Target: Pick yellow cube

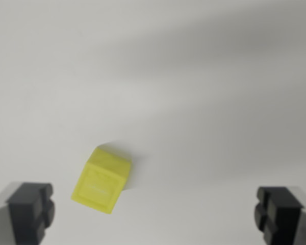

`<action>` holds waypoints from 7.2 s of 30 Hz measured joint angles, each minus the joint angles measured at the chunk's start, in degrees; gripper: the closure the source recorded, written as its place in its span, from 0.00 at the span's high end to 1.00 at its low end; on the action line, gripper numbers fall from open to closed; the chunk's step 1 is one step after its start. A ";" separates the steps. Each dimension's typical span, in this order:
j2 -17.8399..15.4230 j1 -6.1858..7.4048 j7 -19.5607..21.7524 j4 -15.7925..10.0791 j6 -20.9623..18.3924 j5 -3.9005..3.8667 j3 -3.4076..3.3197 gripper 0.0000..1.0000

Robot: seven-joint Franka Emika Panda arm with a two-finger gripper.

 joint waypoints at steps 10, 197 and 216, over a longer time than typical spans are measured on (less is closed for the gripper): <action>0.62 0.94 3.32 -1.88 2.28 -0.04 0.00 1.00; 9.25 11.35 35.78 -12.98 20.01 1.11 0.00 0.00; 4.81 11.37 35.67 -13.13 15.71 1.27 0.00 0.00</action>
